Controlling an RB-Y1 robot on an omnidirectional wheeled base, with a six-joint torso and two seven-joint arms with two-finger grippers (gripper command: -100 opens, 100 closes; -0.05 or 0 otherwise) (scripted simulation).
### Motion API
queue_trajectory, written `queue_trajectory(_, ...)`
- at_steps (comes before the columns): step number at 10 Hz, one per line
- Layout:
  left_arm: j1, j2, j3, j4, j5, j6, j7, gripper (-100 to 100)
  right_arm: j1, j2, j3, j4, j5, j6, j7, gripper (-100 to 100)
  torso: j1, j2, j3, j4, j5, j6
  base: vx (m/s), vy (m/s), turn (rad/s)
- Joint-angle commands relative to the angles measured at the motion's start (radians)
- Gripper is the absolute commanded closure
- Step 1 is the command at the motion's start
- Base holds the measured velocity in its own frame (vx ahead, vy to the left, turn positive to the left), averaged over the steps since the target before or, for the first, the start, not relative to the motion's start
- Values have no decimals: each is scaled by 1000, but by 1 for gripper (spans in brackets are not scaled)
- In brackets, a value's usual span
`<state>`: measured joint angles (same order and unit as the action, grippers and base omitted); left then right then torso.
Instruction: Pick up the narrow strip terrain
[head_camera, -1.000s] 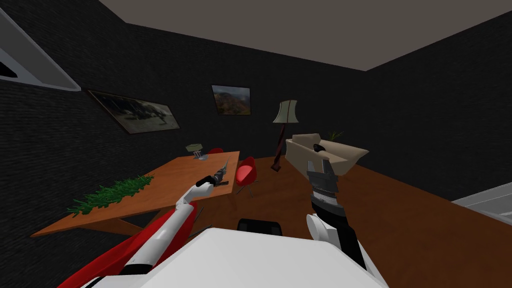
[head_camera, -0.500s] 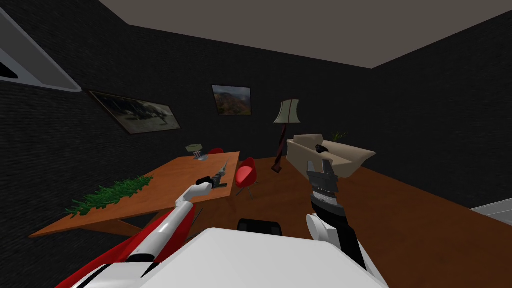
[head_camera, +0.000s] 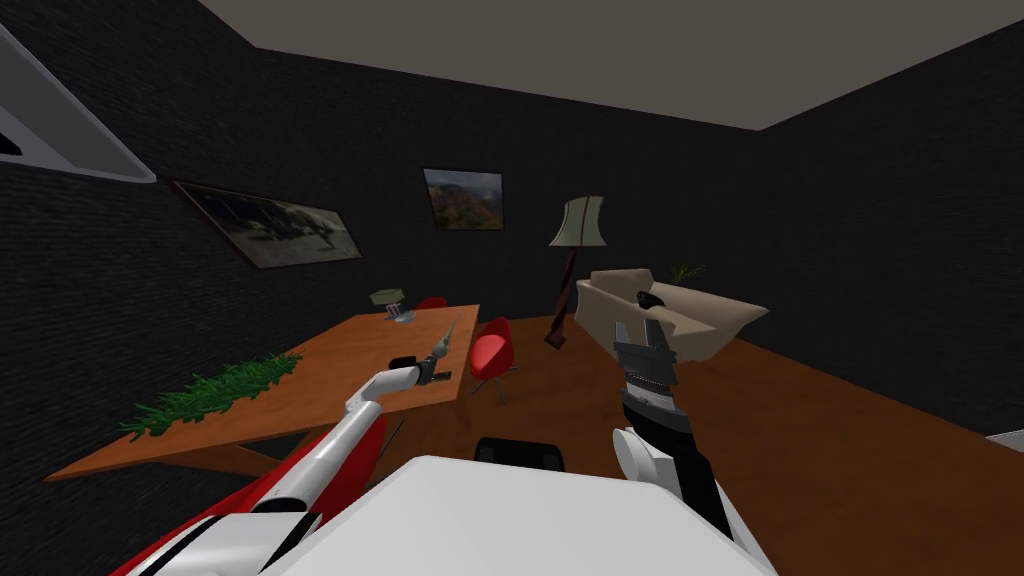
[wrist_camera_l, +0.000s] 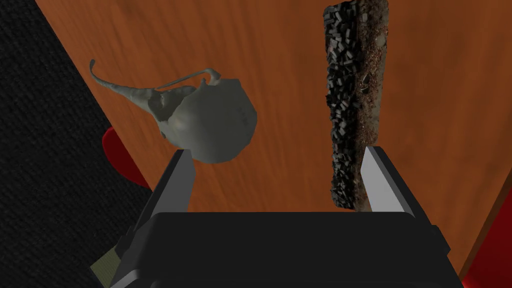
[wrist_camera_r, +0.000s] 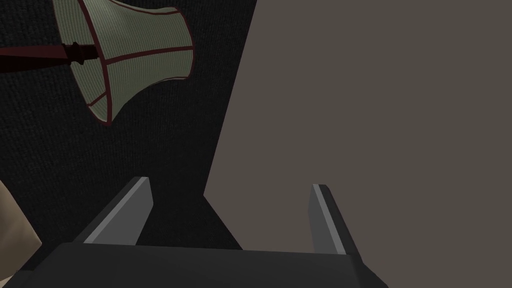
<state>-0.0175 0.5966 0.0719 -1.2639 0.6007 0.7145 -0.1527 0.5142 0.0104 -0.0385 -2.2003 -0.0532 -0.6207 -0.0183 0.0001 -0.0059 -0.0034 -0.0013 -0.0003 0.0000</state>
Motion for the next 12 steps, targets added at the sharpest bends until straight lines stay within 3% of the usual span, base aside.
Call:
queue_trajectory(1, -12, 4, -3, 50, 10, 18, -11, -100, 0, 0, 0, 0, 0, 0, 0, 0, 0, 0, 0, 0, 0, 0, 79, -10, 20)
queue_trajectory(2, -12, 4, -3, 50, 10, 18, -11, -100, 0, 0, 0, 0, 0, 0, 0, 0, 0, 0, 0, 0, 0, 0, 45, -8, 1)
queue_trajectory(3, -24, 14, -3, 85, 22, 61, -20, -100, 0, 0, 0, 0, 0, 0, 0, 0, 0, 1, 1, 0, 0, 0, 57, -5, 25)
queue_trajectory(4, -24, 14, -3, 96, 22, 61, -20, -100, 0, 0, 0, 0, 0, 0, 0, 0, 0, 1, 1, 0, 0, 0, 70, -6, 22)
queue_trajectory(5, -35, 23, -4, 129, 33, 101, -28, -100, 0, 0, 0, 0, 0, 0, 0, 0, 0, 1, 0, 0, 0, 0, 112, -8, 29)
queue_trajectory(6, -35, 23, -4, 140, 33, 101, -28, -100, 0, 0, 0, 0, 0, 0, 0, 0, 0, -1, -1, 0, 0, 0, 98, -12, 13)
queue_trajectory(9, -53, 38, -4, 222, 51, 176, -42, -100, 0, 0, 0, 0, 0, 0, 0, 0, 1, -1, -1, 0, 0, 0, 94, -1, 19)
queue_trajectory(10, -53, 38, -4, 222, 51, 176, -42, -100, 0, 0, 0, 0, 0, 0, 0, 0, 1, -1, -1, 0, 0, 0, 80, -1, 11)
queue_trajectory(12, -67, 51, -5, 283, 65, 241, -53, -100, 0, 0, 0, 0, 0, 0, 0, 0, 1, -1, 0, 0, 0, 0, 113, 2, 17)
